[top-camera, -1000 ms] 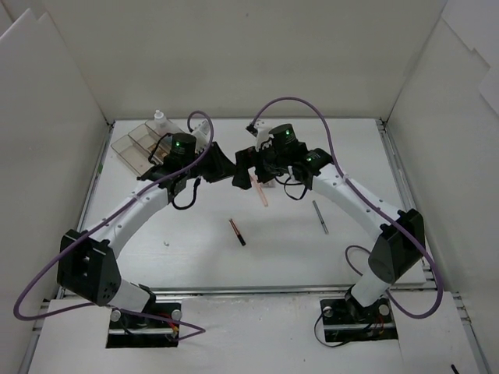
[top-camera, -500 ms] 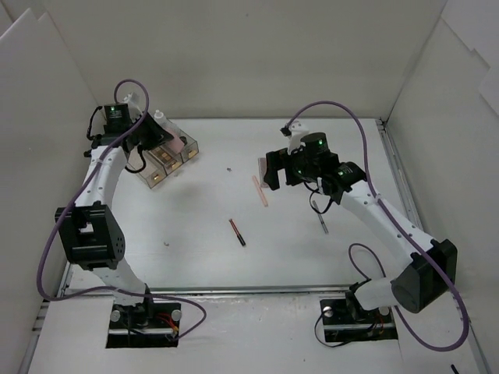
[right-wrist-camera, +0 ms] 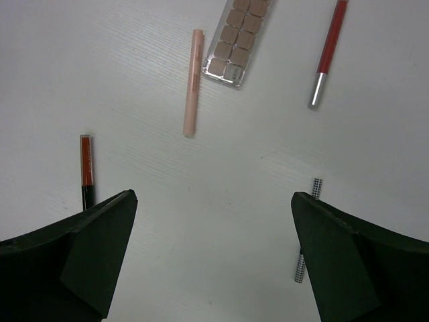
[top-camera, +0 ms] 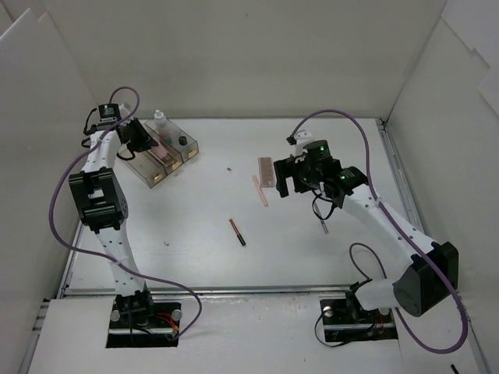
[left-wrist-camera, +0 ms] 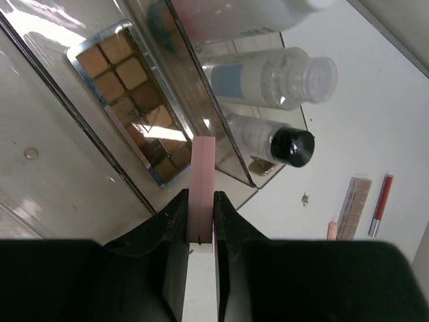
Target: Organize the makeup
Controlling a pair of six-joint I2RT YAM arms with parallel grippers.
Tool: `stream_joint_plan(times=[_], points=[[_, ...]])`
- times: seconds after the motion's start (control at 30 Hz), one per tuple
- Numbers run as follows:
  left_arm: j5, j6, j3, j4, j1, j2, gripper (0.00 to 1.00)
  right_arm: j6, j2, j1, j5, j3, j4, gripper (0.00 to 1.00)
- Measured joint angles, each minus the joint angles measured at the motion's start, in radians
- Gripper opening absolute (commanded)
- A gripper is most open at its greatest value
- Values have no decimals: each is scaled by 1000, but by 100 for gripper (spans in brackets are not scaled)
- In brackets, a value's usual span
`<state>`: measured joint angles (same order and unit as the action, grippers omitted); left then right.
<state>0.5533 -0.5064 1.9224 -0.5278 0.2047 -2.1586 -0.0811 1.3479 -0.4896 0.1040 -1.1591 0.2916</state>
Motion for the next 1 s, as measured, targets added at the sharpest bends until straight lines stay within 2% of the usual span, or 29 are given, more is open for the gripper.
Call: stream_joint_plan(times=[0.17,0.2,0.3,0.53,0.6,0.67,0.8,0.83,0.87,0.93,1.0], points=[[-5,5,89,-16,15,-74,34,7,-2,5,-24,1,13,98],[-5,5,100,-15,15,-83,42,7,-2,5,-31,1,14,98],[-7,5,114,-13,14,-100,52,6,0,5,-50,1,17,98],[-32,6,91,-6,13,-95,64,-35,86,6,-90,-29,20,98],[-60,11,65,-7,13,-74,64,-55,126,7,-92,-50,23,98],[-86,18,48,-17,13,-51,61,-68,170,7,-92,-79,24,98],[-104,25,36,-11,13,-9,34,-85,225,11,-89,-120,20,98],[-102,26,19,0,13,11,22,-91,229,12,-87,-123,19,98],[-101,23,1,10,13,33,17,-96,229,12,-84,-124,19,98],[-97,24,-45,30,11,76,9,-105,229,13,-80,-124,19,98],[-82,23,-70,38,8,106,8,-110,229,13,-78,-124,20,98]])
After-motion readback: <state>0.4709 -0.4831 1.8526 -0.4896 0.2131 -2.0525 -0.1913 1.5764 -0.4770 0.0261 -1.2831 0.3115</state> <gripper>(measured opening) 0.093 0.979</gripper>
